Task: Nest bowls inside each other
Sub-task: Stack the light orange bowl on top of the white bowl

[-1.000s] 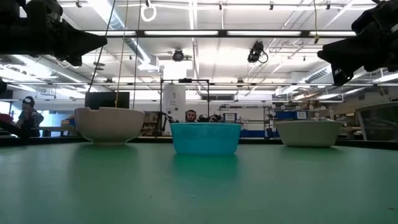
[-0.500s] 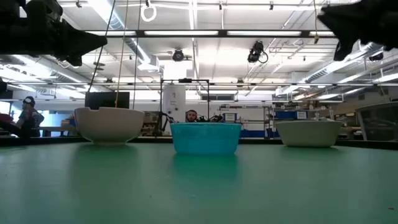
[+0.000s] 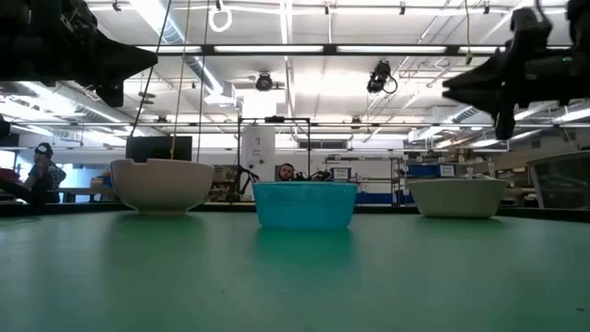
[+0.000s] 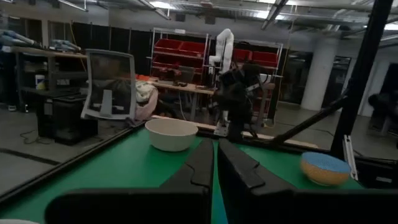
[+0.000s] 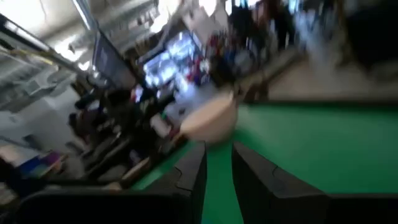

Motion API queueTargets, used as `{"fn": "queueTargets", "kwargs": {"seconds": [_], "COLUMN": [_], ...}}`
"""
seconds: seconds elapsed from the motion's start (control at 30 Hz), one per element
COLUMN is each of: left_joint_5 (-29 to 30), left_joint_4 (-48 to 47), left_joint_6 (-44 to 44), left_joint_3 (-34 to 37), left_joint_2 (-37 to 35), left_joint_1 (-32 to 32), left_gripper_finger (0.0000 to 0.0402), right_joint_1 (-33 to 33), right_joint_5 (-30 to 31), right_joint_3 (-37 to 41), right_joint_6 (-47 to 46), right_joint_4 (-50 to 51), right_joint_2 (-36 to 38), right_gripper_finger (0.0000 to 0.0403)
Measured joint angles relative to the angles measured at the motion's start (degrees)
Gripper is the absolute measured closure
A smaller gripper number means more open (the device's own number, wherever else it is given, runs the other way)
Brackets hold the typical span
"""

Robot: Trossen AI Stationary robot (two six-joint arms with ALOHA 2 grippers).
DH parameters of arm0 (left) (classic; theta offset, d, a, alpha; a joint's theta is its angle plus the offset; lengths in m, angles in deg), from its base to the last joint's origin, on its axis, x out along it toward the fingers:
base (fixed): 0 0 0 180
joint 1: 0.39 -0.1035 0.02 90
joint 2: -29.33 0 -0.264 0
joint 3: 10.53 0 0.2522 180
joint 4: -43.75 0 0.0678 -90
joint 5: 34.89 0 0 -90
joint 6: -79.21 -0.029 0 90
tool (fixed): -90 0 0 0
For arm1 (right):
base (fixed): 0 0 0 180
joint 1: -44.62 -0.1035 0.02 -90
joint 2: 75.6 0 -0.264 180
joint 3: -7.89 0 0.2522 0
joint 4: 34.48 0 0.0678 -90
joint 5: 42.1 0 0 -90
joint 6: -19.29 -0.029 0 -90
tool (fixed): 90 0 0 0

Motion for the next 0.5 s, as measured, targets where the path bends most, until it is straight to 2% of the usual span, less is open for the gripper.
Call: {"fn": "queueTargets", "kwargs": {"seconds": [0.13,0.23,0.33,0.43,0.5], "left_joint_5": [-0.3,-3.6,-8.1,-12.0,-12.1], "left_joint_4": [-0.4,-0.3,-1.1,-1.1,-5.8], "left_joint_6": [1.7,7.0,11.7,13.4,12.7], "left_joint_3": [0.0,0.0,-0.8,-5.5,-10.6], "left_joint_2": [2.2,5.8,10.0,14.0,16.6], "left_joint_1": [0.0,0.0,0.1,1.9,4.2], "left_gripper_finger": [0.0377,0.0377,0.0377,0.0377,0.0376], "right_joint_1": [0.3,-0.1,0.0,1.1,2.4], "right_joint_5": [-5.2,-7.4,-5.9,-0.5,-2.3], "right_joint_3": [-5.3,-12.7,-20.1,-27.4,-31.6], "right_joint_6": [-3.1,-0.9,5.6,8.5,8.7], "right_joint_4": [-2.9,-3.1,-3.3,-4.2,-3.7], "right_joint_2": [-14.9,-27.0,-37.9,-46.9,-52.2], "right_gripper_finger": [0.032,0.032,0.032,0.032,0.032]}}
